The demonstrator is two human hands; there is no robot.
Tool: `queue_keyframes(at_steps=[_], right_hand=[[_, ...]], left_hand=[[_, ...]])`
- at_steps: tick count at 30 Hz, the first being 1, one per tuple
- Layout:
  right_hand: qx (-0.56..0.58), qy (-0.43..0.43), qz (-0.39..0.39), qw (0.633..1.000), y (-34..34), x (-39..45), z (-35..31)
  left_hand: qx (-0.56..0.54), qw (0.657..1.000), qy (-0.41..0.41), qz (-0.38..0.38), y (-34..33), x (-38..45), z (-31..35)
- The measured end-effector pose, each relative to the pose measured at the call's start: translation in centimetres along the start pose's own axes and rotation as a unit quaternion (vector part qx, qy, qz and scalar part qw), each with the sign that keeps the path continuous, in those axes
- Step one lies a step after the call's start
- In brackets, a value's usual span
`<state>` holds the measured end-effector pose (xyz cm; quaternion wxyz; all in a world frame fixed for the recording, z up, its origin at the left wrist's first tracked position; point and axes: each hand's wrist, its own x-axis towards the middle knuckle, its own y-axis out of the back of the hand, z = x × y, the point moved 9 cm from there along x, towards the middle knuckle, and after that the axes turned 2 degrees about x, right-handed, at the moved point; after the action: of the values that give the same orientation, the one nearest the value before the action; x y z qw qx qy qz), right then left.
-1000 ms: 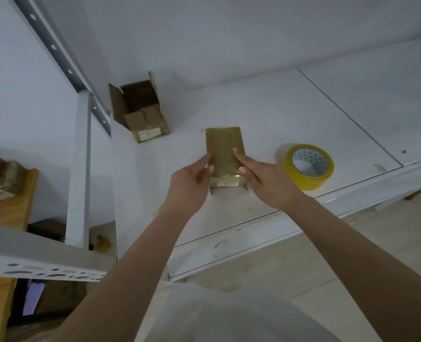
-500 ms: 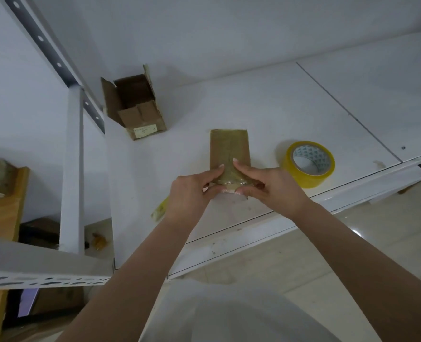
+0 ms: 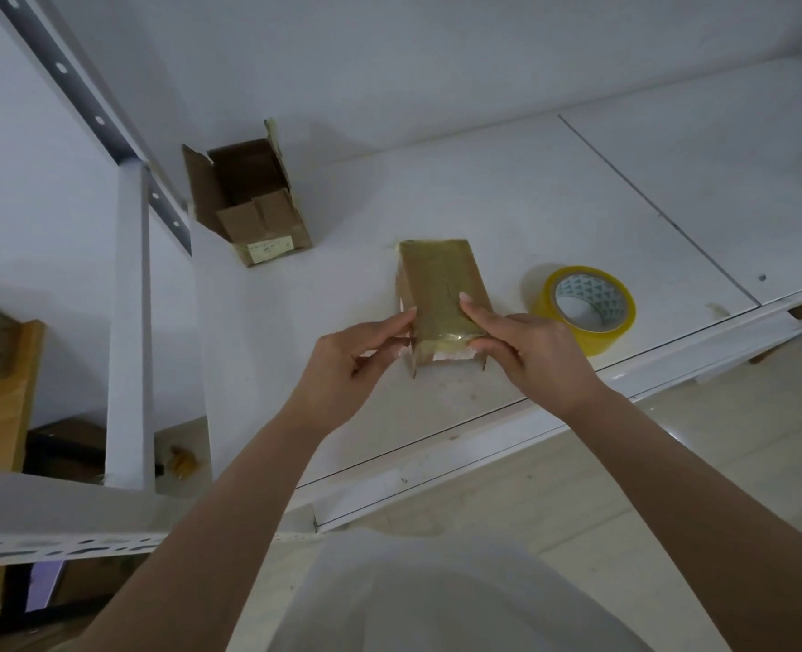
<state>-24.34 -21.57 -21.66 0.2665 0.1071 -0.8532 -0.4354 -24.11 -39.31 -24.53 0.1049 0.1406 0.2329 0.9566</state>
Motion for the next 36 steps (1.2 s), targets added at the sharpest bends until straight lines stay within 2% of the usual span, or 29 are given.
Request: queue_keyframes(at_steps=[3, 8, 11, 15, 23, 31, 36], right_hand=[[0.041, -0.011, 0.01, 0.999, 0.4, 0.3, 0.1], [0.197, -0.081, 0.013, 0.977, 0.4, 0.3, 0.9], [0.234, -0.095, -0.003, 0.968, 0.5, 0.2, 0.5], [0.273, -0.109, -0.009, 0.956, 0.8, 0.4, 0.2], [0.281, -0.14, -0.021, 0.949, 0.5, 1.2, 0.7], [0.275, -0.137, -0.041, 0.951, 0.3, 1.6, 0.9], [0.182, -0.117, -0.05, 0.975, 0.8, 1.6, 0.8]], left_hand=[[-0.011, 0.999, -0.032, 0.036, 0.2, 0.2, 0.8], [-0.027, 0.993, -0.073, 0.091, 0.8, 0.8, 2.4], [-0.036, 0.989, -0.088, 0.117, 1.4, 1.2, 3.5], [0.017, 0.988, -0.084, 0.126, 1.1, 1.6, 4.7], [0.168, 0.978, -0.053, 0.111, 0.5, 2.1, 5.4], [0.161, 0.984, -0.031, 0.068, 0.7, 2.5, 6.1], [0.159, 0.982, -0.034, 0.091, 0.6, 2.2, 6.5]])
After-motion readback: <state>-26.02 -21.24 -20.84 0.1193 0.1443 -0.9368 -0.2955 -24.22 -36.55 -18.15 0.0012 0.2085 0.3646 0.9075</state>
